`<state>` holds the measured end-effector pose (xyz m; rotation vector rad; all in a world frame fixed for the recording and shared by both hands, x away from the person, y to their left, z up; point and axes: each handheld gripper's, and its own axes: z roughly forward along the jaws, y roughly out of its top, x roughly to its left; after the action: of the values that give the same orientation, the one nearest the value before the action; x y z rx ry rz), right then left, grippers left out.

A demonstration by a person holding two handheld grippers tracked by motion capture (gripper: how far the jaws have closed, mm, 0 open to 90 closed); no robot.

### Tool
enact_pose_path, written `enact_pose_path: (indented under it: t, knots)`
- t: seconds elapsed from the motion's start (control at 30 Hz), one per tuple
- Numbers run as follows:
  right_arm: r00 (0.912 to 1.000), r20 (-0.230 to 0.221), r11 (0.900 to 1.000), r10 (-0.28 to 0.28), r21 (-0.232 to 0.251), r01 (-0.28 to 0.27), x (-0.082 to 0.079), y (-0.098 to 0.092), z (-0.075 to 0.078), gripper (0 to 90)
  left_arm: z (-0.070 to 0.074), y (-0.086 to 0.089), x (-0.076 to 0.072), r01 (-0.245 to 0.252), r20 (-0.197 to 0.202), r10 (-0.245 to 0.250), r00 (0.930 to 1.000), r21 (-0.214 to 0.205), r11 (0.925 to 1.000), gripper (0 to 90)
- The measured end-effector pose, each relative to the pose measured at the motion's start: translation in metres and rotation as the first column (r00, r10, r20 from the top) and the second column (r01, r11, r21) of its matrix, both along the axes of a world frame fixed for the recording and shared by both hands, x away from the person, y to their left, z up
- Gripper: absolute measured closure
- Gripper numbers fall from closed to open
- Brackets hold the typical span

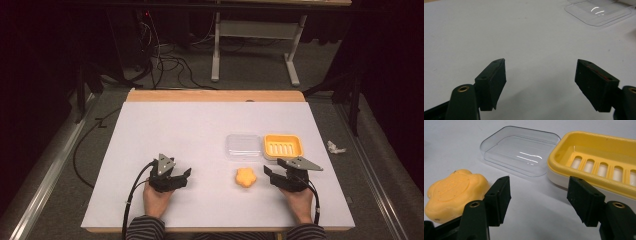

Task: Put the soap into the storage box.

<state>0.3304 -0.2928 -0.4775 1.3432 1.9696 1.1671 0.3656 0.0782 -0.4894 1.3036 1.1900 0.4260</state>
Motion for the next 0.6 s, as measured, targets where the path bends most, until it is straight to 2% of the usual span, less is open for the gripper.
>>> enact_pose_path:
  t: [0.37,0.6]
  knots:
    - [1.0,-0.001,0.9999,0.003,0.015,-0.003,-0.0002,-0.0012,0.0003,34.6,0.0003,0.0,0.0009,-0.004,-0.008,0.004,1.0,-0.011,0.9999,25.7]
    - [0.9998,0.007,0.9998,-0.019,0.011,0.018,-0.0008,-0.0014,0.0013,38.0,0.0004,0.0004,0.0014,0.001,-0.013,-0.001,0.9999,-0.013,0.9999,25.6]
